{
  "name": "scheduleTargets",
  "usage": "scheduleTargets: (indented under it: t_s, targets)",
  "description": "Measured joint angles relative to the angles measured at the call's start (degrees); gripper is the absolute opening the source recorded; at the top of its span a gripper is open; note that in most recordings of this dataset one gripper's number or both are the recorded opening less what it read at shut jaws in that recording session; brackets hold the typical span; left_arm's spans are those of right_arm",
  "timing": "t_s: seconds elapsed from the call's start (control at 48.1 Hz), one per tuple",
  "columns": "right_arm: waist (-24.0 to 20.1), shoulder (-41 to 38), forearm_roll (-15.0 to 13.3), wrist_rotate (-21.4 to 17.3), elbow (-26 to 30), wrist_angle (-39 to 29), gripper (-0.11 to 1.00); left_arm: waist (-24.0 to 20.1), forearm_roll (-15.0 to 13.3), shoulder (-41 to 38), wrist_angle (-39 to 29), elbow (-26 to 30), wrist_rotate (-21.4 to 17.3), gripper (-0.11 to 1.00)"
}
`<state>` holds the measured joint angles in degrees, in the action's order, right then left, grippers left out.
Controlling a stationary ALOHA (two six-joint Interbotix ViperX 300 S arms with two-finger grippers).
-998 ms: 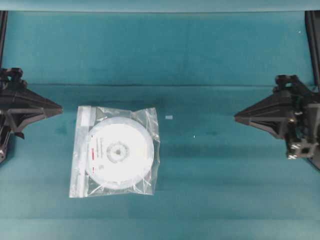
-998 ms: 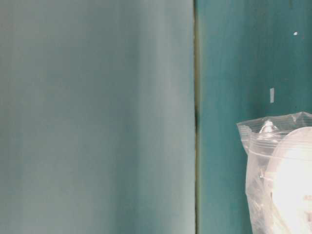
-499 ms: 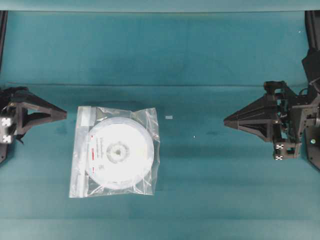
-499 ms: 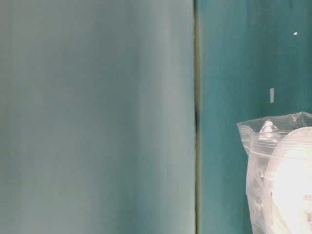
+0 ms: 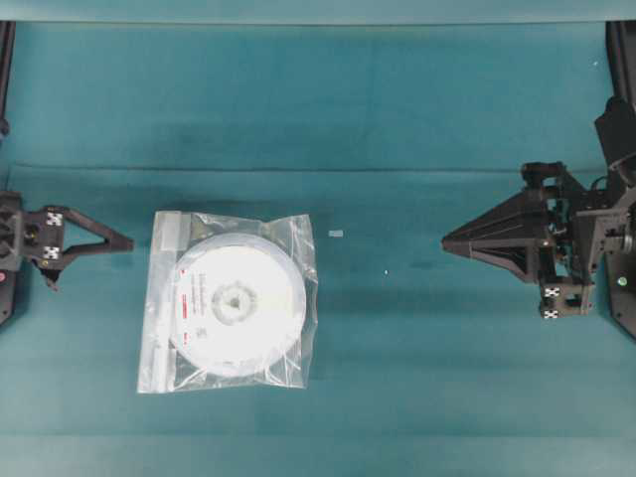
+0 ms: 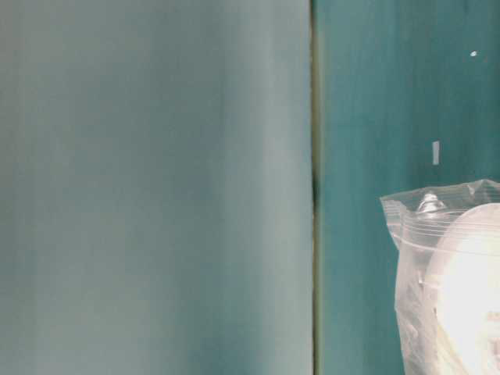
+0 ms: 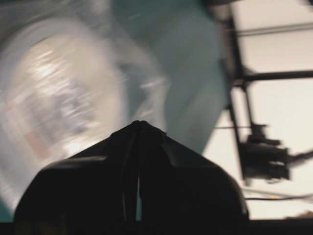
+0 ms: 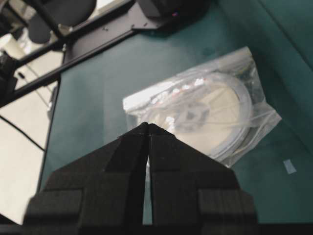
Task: Take out the reel from the clear zip bag.
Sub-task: 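Move the left gripper toward the left edge of the clear bag, then grasp the left edge of the clear zip bag with the left gripper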
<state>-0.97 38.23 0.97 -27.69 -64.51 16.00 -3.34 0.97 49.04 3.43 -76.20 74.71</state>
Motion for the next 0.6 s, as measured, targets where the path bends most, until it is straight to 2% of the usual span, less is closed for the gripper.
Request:
scheduleTargets:
  t_s: [0.312, 0.395, 0.499, 0.603]
  targets:
    - [0.0, 0.0, 0.1, 0.0, 0.0, 0.0, 0.00, 0.4, 0.2, -6.5, -0.1, -3.5, 0.2, -0.04]
    - [0.0, 0.0, 0.1, 0.0, 0.0, 0.0, 0.00, 0.4, 0.3, -7.6, -0.2, -3.9, 0.2, 0.00]
    - [0.0, 0.0, 0.0, 0.0, 0.0, 0.0, 0.00, 0.5, 0.3, -8.3, 0.0, -4.3, 0.0, 0.14]
    - [0.0, 0.0, 0.1, 0.0, 0.0, 0.0, 0.00, 0.7, 0.3, -8.8, 0.5, -4.7, -0.4, 0.42]
